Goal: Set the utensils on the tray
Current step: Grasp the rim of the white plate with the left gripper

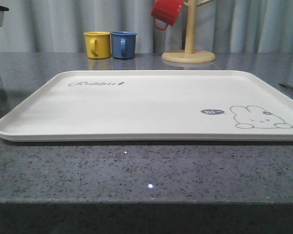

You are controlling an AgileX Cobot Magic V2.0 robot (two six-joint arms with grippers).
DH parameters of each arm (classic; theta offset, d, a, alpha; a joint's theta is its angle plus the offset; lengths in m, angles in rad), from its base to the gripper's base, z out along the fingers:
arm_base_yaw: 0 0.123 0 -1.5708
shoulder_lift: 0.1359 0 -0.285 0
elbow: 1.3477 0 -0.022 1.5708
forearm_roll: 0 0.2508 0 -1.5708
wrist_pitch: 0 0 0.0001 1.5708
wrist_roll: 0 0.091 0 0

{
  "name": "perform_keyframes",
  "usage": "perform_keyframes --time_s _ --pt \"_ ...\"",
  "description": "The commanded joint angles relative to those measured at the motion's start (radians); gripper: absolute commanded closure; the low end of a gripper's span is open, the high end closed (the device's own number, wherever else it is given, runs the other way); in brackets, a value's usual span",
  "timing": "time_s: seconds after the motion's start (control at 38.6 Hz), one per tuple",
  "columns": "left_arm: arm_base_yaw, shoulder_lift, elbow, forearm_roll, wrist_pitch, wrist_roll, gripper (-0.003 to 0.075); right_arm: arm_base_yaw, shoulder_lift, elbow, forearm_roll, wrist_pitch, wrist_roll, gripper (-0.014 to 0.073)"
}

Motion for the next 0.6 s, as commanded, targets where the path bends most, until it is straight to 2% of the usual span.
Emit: perform_keyframes --time_s 0.0,0.05,0.18,0.31,0.47,0.57 --pt "-0.006 -0.024 -0.021 -0.021 -0.008 0.018 0.0695 -0.004 0.013 -0.032 0.002 -0.087 -0.005 -0.0048" --pt "-0.006 -0.026 -0.021 -0.021 -0.008 0.026 0.0736 -0.004 0.013 -0.032 0.002 -0.087 -0.005 -0.0048" --pt "-0.006 -0.036 -0.051 -0.021 0.02 0.041 0.0738 -0.004 0.013 -0.032 0.002 -0.087 -0.005 -0.0048" --pt "-0.021 -0.057 -0.158 0.032 0.126 0.041 0.0738 -0.004 0.013 -0.032 0.002 -0.087 -0.005 -0.0048" --pt "-0.112 -0.064 -0.335 0.175 0.233 -0.002 0.0738 -0.004 0.013 -0.032 0.002 -0.087 -0.005 -0.0048" --pt "-0.192 -0.064 -0.426 0.208 0.233 -0.004 0.0738 -0.004 0.013 -0.032 0.002 -0.087 -0.005 -0.0048"
